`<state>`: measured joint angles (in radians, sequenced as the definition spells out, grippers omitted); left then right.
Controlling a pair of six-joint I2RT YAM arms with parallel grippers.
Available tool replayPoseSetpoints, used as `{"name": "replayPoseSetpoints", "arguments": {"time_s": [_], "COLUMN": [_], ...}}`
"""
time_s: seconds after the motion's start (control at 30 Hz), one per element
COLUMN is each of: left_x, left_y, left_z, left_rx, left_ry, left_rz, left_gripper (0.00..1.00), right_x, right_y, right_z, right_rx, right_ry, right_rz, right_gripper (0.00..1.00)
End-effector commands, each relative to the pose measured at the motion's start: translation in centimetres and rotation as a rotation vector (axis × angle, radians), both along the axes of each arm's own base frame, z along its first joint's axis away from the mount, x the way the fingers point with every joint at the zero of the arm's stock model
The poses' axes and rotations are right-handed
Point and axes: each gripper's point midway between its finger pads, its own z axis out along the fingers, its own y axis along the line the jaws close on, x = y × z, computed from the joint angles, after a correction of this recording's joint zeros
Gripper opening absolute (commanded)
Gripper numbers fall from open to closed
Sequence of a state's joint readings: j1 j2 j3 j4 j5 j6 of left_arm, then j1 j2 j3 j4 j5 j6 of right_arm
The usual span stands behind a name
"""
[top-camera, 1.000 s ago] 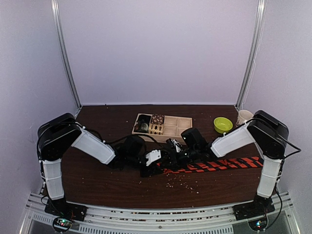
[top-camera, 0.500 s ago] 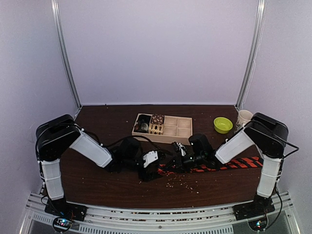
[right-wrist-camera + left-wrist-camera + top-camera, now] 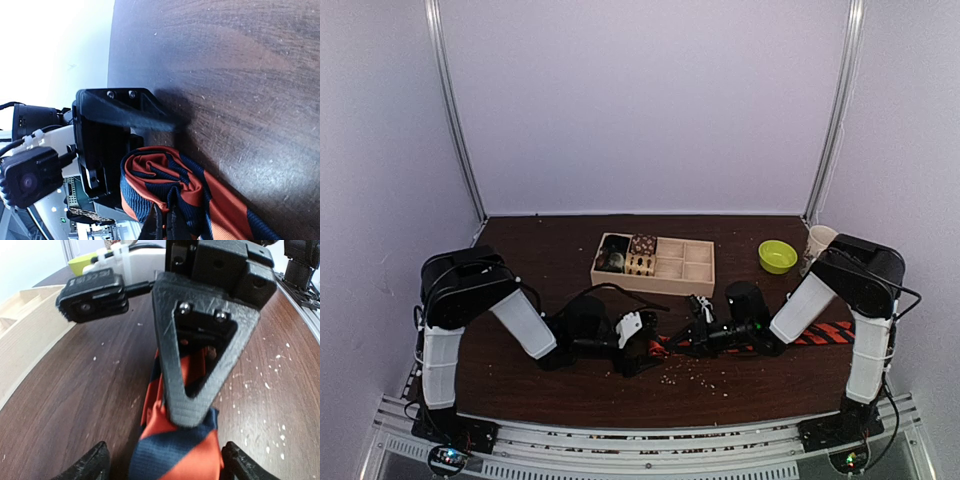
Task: Roll the ties
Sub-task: Roll the tie at the center of the board.
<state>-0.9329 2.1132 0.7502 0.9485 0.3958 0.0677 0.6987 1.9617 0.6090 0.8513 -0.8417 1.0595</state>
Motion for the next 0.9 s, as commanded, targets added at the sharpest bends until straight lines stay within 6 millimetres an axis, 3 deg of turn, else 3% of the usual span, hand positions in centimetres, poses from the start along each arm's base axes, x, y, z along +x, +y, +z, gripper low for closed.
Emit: {"name": "replayPoseSetpoints", "arguments": {"time_s": [0.0,0.3,0.37,0.43,0.53,0.87], "left_x": [0.7,0.5,0.2,-0.2,-0.4,-0.4], "left_y": [-1.9,-0.4,0.1,0.6,0.7,0.3], "left_z": [0.4,-0.9,-1.0,-1.1,-1.4,-1.6], "left_rx": [-0.040,0.104,0.138,0.154,0.178,0.187], "left_ry": [-0.021,-0.042,-0.046,-0.046,-0.039,-0.030], "left_rz": [0.003,0.001,-0.010,-0.023,-0.037,-0.048], "left_gripper": [0.74,0.35,0.30,0.28,0.28,0.29], "right_x": [-0.1,0.3,0.3,0.3,0.6,-0.3], "right_y": [-1.1,0.1,-0.1,-0.4,-0.8,0.5], "right_z": [-2.6,0.2,0.7,1.0,1.0,0.4], "right_rx": [-0.050,0.018,0.017,-0.013,-0.106,-0.183], "right_ry": [0.089,0.064,0.054,0.019,-0.040,-0.045], "right_rz": [-0.057,-0.046,-0.047,-0.042,-0.022,0.081], "right_gripper": [0.00,0.00,0.11,0.25,0.34,0.33]}}
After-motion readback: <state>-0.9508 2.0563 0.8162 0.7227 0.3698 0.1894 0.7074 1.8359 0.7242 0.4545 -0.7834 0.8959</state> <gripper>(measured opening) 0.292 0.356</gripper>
